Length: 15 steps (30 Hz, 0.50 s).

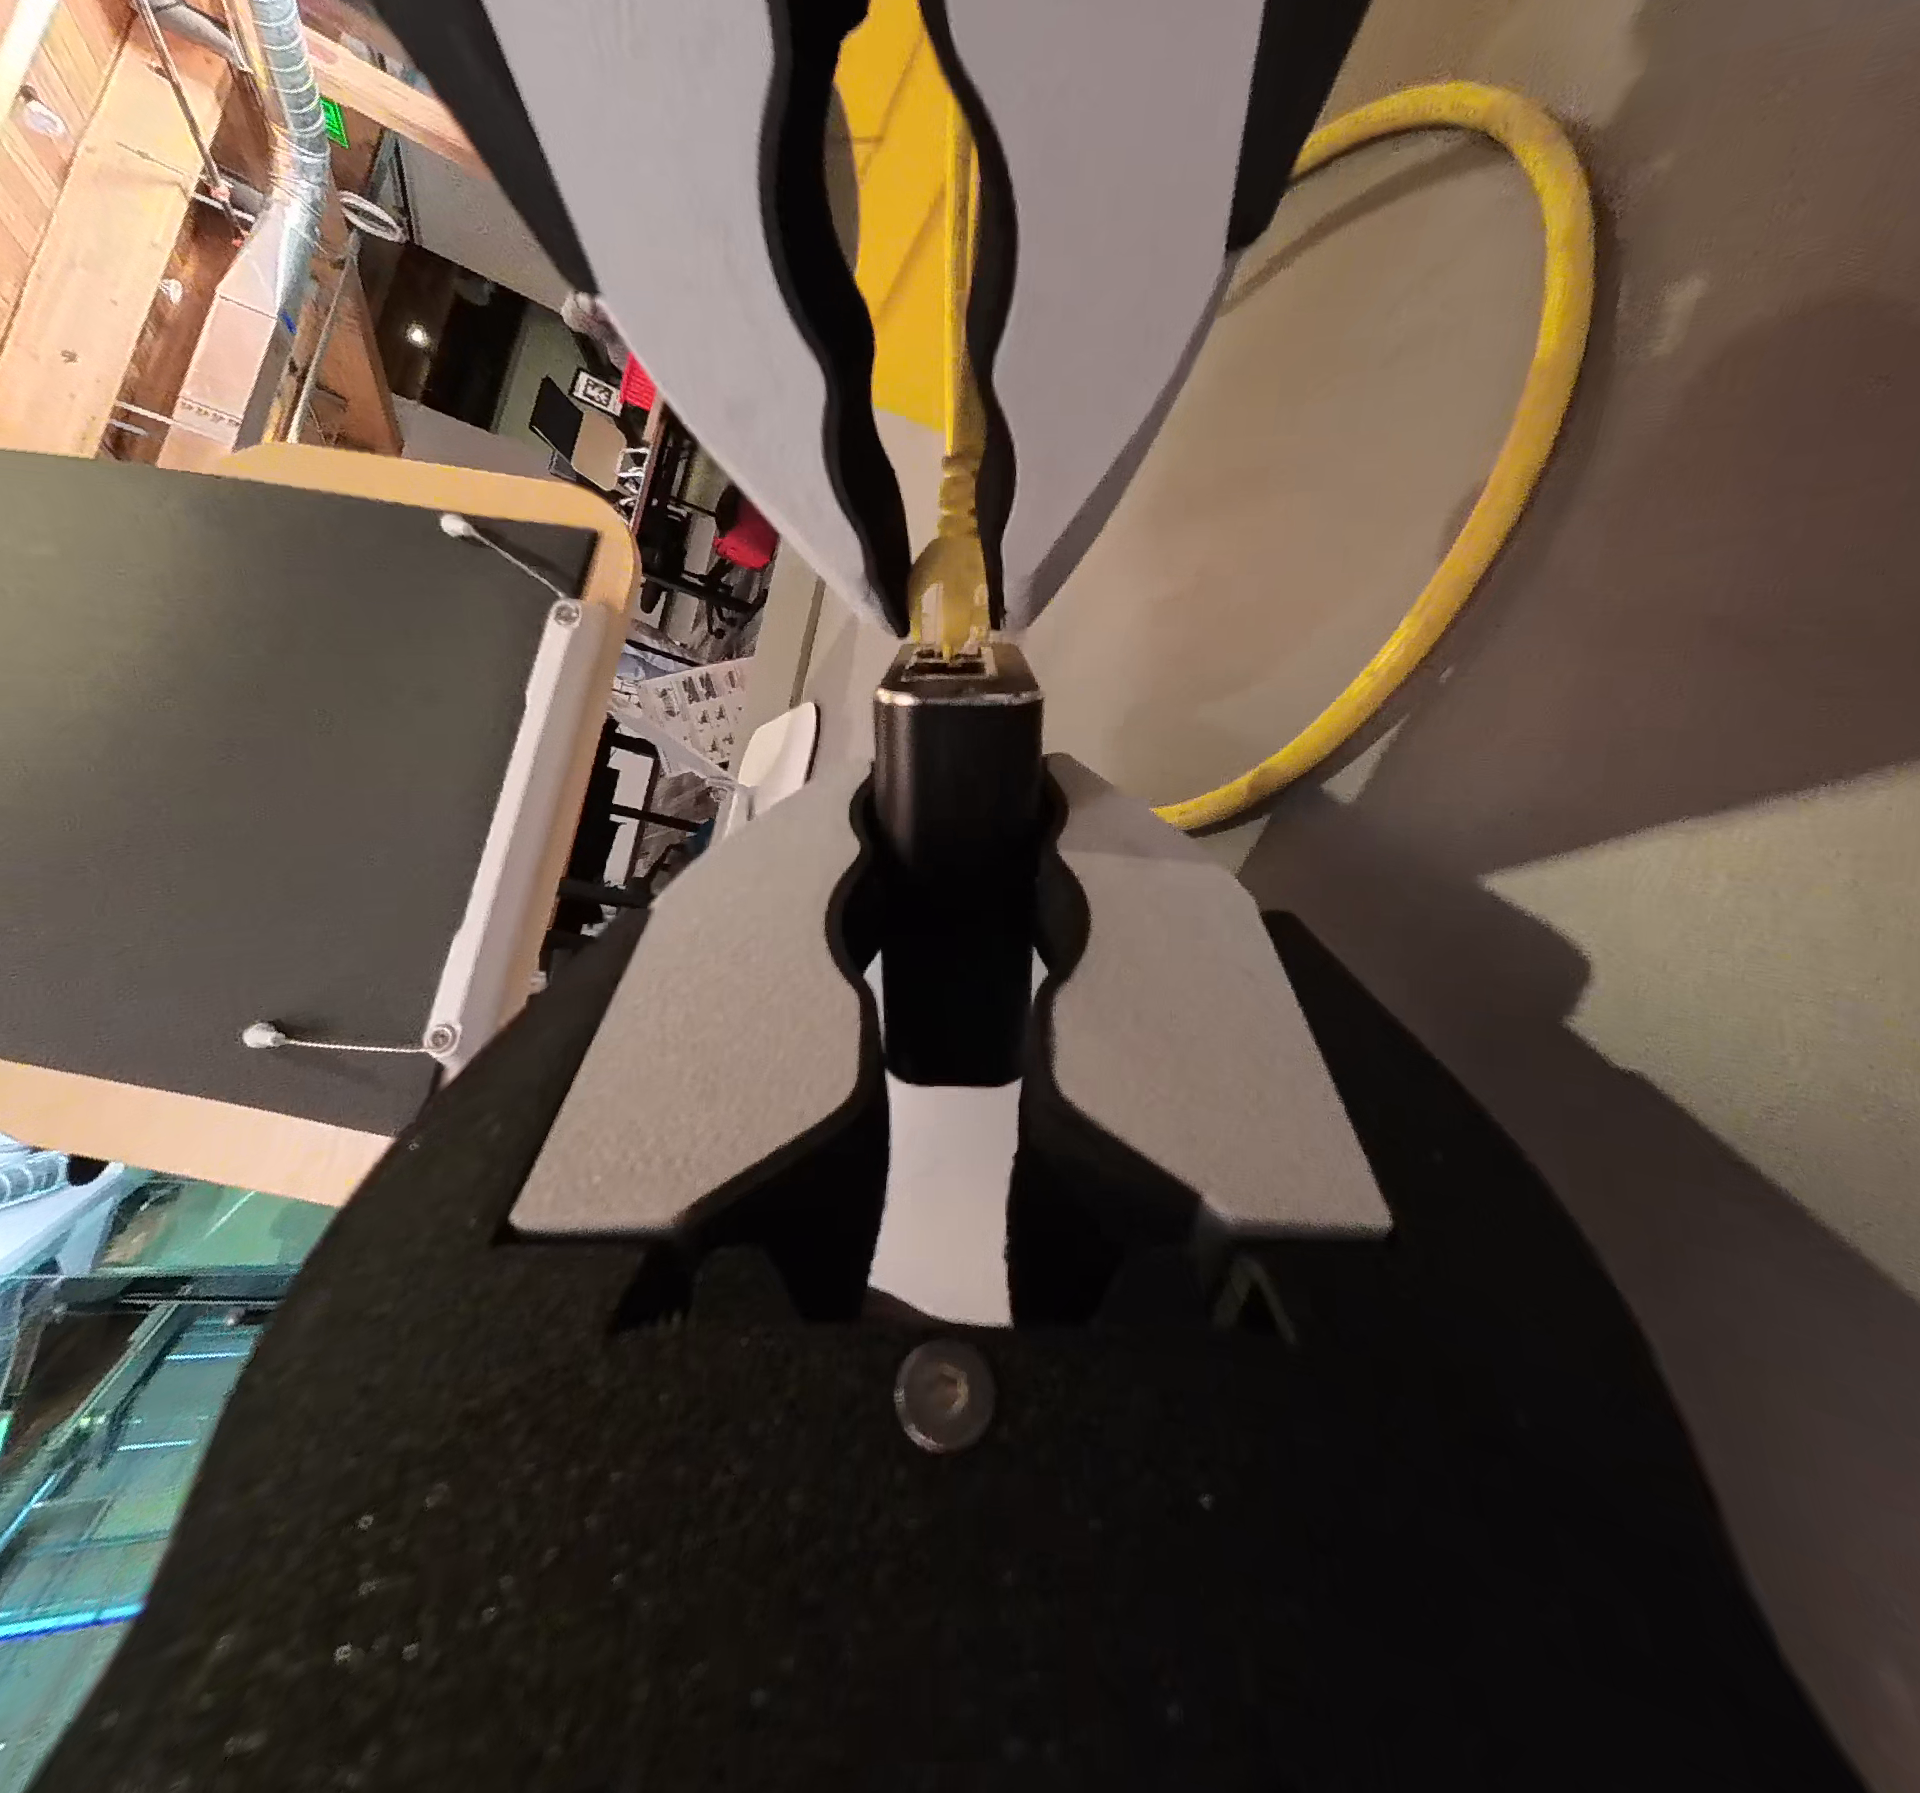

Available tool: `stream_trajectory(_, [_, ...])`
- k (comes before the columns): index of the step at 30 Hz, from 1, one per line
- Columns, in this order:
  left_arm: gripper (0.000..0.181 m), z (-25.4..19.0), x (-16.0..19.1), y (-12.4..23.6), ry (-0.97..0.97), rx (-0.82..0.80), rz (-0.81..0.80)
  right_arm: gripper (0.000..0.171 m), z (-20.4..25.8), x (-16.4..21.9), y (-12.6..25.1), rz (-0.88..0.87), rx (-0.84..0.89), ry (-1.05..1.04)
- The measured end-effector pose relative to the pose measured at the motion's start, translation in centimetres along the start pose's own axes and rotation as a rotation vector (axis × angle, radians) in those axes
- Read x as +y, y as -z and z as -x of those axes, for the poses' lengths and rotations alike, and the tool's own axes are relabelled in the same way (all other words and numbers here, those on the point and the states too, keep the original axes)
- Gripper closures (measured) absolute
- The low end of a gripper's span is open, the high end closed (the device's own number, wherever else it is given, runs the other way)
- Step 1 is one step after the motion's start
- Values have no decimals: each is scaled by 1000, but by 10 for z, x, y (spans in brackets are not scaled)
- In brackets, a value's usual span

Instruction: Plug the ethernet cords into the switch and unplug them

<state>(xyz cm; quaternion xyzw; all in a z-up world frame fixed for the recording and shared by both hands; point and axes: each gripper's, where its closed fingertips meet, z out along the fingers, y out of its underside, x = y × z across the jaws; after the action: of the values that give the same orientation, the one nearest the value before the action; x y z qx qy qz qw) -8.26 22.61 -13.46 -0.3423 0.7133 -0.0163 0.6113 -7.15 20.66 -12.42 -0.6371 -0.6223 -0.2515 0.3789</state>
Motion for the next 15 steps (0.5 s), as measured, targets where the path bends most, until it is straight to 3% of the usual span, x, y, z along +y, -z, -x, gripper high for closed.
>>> stream_trajectory(5, [156,4,-7,2,-12,-32,-11,157,-4,-1,10,-22,36,-36])
stream_trajectory(8, [156,8,-6,5,-134,-114,-2,156,-4,-6,10,-50,43,-179])
stream_trajectory(11, [157,8,-3,7,-324,-197,5,159,3,-15,18,-96,-134,-528])
stream_trajectory(15, [157,18,-16,15,-405,-300,-44,145,-9,-14,33,-221,-517,-1205])
